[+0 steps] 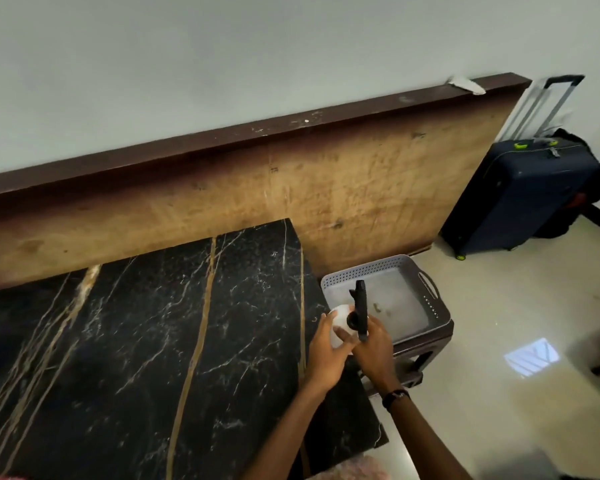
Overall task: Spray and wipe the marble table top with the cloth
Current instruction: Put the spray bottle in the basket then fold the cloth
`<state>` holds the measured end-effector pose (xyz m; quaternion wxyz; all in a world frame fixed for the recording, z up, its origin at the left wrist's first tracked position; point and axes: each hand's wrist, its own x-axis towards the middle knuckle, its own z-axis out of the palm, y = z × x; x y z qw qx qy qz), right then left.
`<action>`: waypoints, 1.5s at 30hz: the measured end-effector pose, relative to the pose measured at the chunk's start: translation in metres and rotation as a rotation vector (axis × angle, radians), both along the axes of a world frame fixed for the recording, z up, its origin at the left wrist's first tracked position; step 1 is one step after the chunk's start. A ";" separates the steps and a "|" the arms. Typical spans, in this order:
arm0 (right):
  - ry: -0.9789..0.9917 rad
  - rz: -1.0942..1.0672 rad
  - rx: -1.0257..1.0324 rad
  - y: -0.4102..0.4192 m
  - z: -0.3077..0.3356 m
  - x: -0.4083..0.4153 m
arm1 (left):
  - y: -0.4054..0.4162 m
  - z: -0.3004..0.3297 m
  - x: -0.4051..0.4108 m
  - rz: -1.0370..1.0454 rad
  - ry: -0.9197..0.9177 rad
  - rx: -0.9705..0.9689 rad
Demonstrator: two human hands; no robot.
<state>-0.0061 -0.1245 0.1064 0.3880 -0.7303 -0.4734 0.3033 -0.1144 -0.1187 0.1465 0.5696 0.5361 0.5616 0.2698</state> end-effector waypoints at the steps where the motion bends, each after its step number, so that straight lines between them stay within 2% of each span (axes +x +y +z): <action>1: 0.024 -0.008 -0.025 0.006 -0.008 0.013 | 0.005 -0.006 0.009 0.001 -0.027 -0.060; 4: 0.030 0.023 -0.091 0.026 -0.033 0.049 | 0.020 -0.024 0.037 0.019 -0.068 -0.200; 11: -0.012 0.137 -0.247 0.072 -0.107 0.105 | 0.058 -0.069 0.098 0.084 -0.016 -0.462; 19: -0.024 0.245 -0.278 0.109 -0.166 0.121 | 0.096 -0.120 0.125 0.102 0.089 -0.499; 25: 0.013 0.261 -0.261 0.121 -0.187 0.123 | 0.106 -0.137 0.130 0.134 0.086 -0.547; 31: 0.128 0.256 -0.361 0.117 -0.199 0.128 | 0.112 -0.134 0.133 0.152 0.052 -0.533; 34: 0.085 0.347 -0.419 0.120 -0.185 0.133 | 0.110 -0.135 0.130 0.125 0.083 -0.574; 36: 0.056 0.350 -0.377 0.118 -0.173 0.136 | 0.105 -0.133 0.127 0.123 0.099 -0.558; 42: 0.083 -0.003 -0.191 0.089 -0.105 0.137 | 0.081 -0.100 0.107 0.195 -0.024 -0.371; 45: 0.069 0.034 -0.009 0.074 -0.060 0.121 | 0.068 -0.073 0.083 0.287 -0.106 -0.235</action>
